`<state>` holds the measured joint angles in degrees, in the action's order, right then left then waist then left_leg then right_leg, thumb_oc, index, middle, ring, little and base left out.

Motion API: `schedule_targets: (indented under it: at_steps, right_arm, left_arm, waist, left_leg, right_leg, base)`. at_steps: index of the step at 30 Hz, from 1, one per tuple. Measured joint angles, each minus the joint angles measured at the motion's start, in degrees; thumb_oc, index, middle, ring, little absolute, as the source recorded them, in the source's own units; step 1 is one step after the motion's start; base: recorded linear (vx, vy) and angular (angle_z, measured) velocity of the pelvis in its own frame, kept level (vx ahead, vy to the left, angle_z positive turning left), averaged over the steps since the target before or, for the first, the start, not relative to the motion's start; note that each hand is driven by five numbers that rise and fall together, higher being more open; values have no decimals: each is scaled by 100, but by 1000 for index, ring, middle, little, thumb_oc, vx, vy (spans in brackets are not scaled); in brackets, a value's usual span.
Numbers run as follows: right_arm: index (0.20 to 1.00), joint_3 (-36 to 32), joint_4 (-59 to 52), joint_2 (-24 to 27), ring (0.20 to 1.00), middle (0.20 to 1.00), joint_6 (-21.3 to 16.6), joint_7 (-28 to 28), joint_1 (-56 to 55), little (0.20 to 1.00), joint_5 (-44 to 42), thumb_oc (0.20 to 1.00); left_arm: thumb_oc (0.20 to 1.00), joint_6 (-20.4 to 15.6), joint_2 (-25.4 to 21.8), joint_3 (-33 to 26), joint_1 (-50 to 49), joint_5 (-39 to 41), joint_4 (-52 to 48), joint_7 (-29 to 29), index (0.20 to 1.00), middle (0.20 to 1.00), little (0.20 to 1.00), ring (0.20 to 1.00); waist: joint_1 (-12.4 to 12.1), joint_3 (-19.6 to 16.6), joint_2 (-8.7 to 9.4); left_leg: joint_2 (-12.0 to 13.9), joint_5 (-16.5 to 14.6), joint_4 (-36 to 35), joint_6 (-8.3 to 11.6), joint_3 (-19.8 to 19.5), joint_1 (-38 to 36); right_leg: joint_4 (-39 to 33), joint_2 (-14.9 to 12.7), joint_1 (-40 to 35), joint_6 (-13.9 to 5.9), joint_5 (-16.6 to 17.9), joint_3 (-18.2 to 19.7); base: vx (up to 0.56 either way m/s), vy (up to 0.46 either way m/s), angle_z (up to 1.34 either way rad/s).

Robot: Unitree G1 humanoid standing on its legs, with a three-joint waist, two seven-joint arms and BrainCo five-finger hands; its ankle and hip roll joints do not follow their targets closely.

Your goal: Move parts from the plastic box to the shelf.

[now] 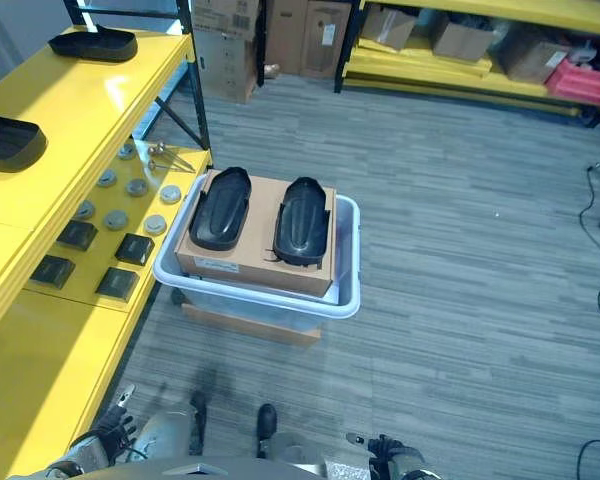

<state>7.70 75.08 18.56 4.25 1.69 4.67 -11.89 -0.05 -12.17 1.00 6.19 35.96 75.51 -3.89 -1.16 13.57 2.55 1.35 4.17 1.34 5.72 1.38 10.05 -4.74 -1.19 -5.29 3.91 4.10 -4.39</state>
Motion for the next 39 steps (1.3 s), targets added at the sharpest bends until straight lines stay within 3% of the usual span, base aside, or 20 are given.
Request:
schedule_targets:
  at_steps: [1,2,3,6,7,8,9,10,11,14,15,18,20,23,27,31,35,39]
  right_arm:
    - [1000,-4,15,13,1000,1000,0,1,-5,1000,0,1000]
    - [1000,-5,9,25,1000,1000,0,3,-68,1000,0,1000]
    - [1000,13,-14,16,1000,1000,-3,4,-107,1000,0,1000]
    - [1000,26,9,39,1000,1000,-30,16,-198,1000,-5,1000]
    - [1000,32,7,143,1000,1000,-109,20,-325,1000,-8,1000]
    - [1000,35,1,58,1000,1000,-183,56,-348,1000,-19,1000]
    - [1000,35,-8,-34,1000,1000,-256,72,-361,1000,-87,1000]
    - [1000,38,-7,-119,1000,1000,-294,93,-371,1000,-149,1000]
    - [1000,14,-246,-396,1000,1000,-579,365,-363,1000,-516,1000]
    - [1000,-17,-704,-508,1000,1000,-807,759,-363,1000,-969,1000]
    - [1000,-273,-1454,-466,1000,1000,-969,1130,-387,1000,-1235,1000]
    - [1000,-410,-2301,-327,1000,1000,-1252,1600,-320,1000,-1370,1000]
    - [1000,-587,-3282,-113,1000,1000,-1303,2024,-416,1000,-1369,1000]
    - [1000,-1110,-4408,262,1000,1000,-1674,2631,-447,1000,-1291,1000]
    - [1000,-1735,-6169,439,1000,1000,-1909,3154,-597,1000,-989,1000]
    - [1000,-2178,-7750,587,1000,1000,-2108,3387,-657,1000,-709,1000]
    - [1000,-2679,-8037,1038,1000,1000,-2003,3341,-657,1000,-337,1000]
    - [1000,-2756,-7037,1375,1000,1000,-1504,3341,-624,1000,-121,1000]
  left_arm:
    - [1000,0,10,19,22,0,-3,3,1000,1000,1000,1000]
    - [1000,8,7,14,67,-2,24,13,1000,1000,1000,1000]
    - [1000,32,-4,11,-3,-5,52,80,1000,1000,1000,1000]
    - [1000,42,44,47,-118,-5,-8,127,1000,1000,1000,1000]
    - [1000,24,156,138,-293,-7,-80,153,1000,1000,1000,1000]
    - [1000,21,156,145,-283,-9,-75,190,1000,1000,1000,1000]
    - [1000,6,138,162,-288,-10,-115,234,1000,1000,1000,1000]
    - [1000,-2,103,161,-292,-11,-163,239,1000,1000,1000,1000]
    - [1000,2,-16,164,-285,-26,-244,256,1000,1000,1000,1000]
    - [1000,-4,-31,167,-281,-135,-269,243,1000,1000,1000,1000]
    - [1000,-1,-34,167,-366,-136,-308,241,1000,1000,1000,1000]
    - [1000,2,-60,167,-581,-136,-488,237,1000,1000,1000,1000]
    - [1000,4,-37,167,-772,-136,-683,224,1000,1000,1000,1000]
    - [1000,5,-13,159,-1065,-137,-739,216,1000,1000,1000,1000]
    - [1000,5,1,108,-1261,-147,-763,216,1000,1000,1000,1000]
    - [1000,11,116,-367,-1365,-355,-914,221,1000,1000,1000,1000]
    - [1000,35,171,-557,-1376,-558,-820,233,1000,1000,1000,1000]
    - [1000,38,173,-534,-1421,-814,-680,226,1000,1000,1000,1000]
  waist:
    - [1,65,-78]
    - [-4,117,-181]
    - [-12,130,-204]
    - [-13,-22,-311]
    - [40,-205,-665]
    - [104,-213,-671]
    - [107,-211,-660]
    - [77,-218,-585]
    - [56,-241,-394]
    - [69,-255,-338]
    - [114,-298,-310]
    - [120,-364,-279]
    - [128,-425,-314]
    - [181,-548,-340]
    - [319,-591,-307]
    - [461,-650,-254]
    - [464,-832,-209]
    - [409,-857,-217]
  left_leg:
    - [60,172,-299,47,-6,9]
    - [174,320,-155,53,-3,113]
    - [242,336,230,53,-10,183]
    - [194,286,263,-1,-30,-67]
    - [264,199,100,-89,-149,-497]
    - [124,413,-246,-317,-139,-731]
    - [86,456,-479,-390,-40,-881]
    - [24,495,-543,-410,10,-930]
    - [-171,478,-587,-503,1,-953]
    - [-253,388,-589,-538,22,-988]
    - [-304,356,-605,-560,36,-1023]
    - [-272,333,-621,-573,35,-1026]
    - [-224,335,-621,-554,40,-1025]
    - [-160,330,-602,-545,71,-1029]
    - [-116,358,-591,-514,190,-1055]
    - [-97,309,-624,-456,260,-1079]
    - [-64,249,-625,-479,327,-1109]
    - [-40,253,-624,-468,314,-1082]
  right_leg:
    - [0,-3,-81,-38,-36,14]
    - [1,-26,-170,-62,-65,13]
    - [0,-160,-304,-206,-154,65]
    - [2,-385,-376,-504,-293,171]
    - [5,-333,-407,-845,-337,230]
    - [89,-471,-465,-971,-412,201]
    - [258,-548,-365,-1012,-444,101]
    - [295,-626,-318,-1035,-513,21]
    - [213,-742,-267,-1071,-544,-133]
    - [144,-764,-251,-1077,-542,-197]
    - [172,-775,-254,-1115,-506,-232]
    - [155,-733,-251,-1146,-428,-229]
    - [147,-686,-248,-1123,-415,-224]
    - [117,-631,-250,-1079,-365,-208]
    - [68,-578,-253,-1101,-293,-110]
    - [-23,-574,-268,-1121,-270,-54]
    - [-26,-565,-258,-1143,-288,43]
    - [-26,-560,-239,-1140,-288,25]
  base:
    - [100,117,-7]
    - [82,163,-25]
    - [90,191,-28]
    - [58,127,-26]
    - [48,90,-7]
    - [48,77,-4]
    - [38,56,0]
    - [40,50,-14]
    - [29,38,-8]
    - [25,34,1]
    - [28,35,3]
    - [10,11,0]
    - [10,14,-3]
    - [17,26,-5]
    - [21,20,-14]
    - [59,10,-12]
    - [105,-22,-12]
    - [46,-38,0]
